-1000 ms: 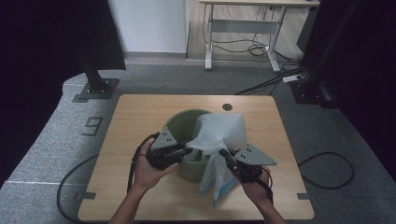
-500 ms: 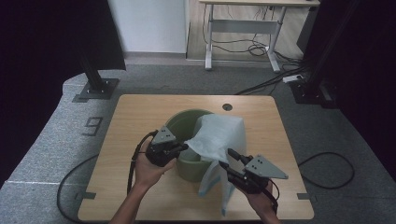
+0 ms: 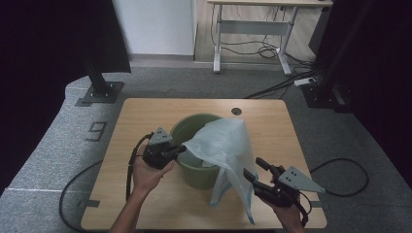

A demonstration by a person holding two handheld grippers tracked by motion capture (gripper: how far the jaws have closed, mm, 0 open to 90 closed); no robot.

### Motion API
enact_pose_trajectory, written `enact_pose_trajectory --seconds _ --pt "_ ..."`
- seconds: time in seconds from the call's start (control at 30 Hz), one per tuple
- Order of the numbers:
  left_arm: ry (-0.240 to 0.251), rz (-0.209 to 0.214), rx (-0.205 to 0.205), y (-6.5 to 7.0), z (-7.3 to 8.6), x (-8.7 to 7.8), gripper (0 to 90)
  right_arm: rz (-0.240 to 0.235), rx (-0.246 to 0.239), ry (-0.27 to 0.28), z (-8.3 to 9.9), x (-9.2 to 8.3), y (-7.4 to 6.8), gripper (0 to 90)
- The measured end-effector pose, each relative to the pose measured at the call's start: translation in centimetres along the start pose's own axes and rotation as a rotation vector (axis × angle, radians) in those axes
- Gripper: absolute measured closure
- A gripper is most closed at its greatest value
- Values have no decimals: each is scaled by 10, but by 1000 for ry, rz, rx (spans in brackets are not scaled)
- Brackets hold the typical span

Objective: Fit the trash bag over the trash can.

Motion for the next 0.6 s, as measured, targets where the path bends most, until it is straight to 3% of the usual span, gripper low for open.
enact_pose_trajectory --seconds 0.1,0.4,0.6 --pt "1 -3 -10 -4 1 -1 897 8 41 -19 6 5 18 384" --pt "5 -11 -38 -14 2 -4 897 21 86 -92 33 39 56 287" --pt "22 -10 -71 -26 1 -9 896 -28 103 -109 49 56 62 241"
Point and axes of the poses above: each handheld gripper's, and its own axes: x roughly forward along the jaws, z roughly out of its underside, y roughly to its right, the point moved 3 cm from there along x, roughly forward along the jaws, and after that the axes turned 2 degrees about -x, right-handed, at the moved point
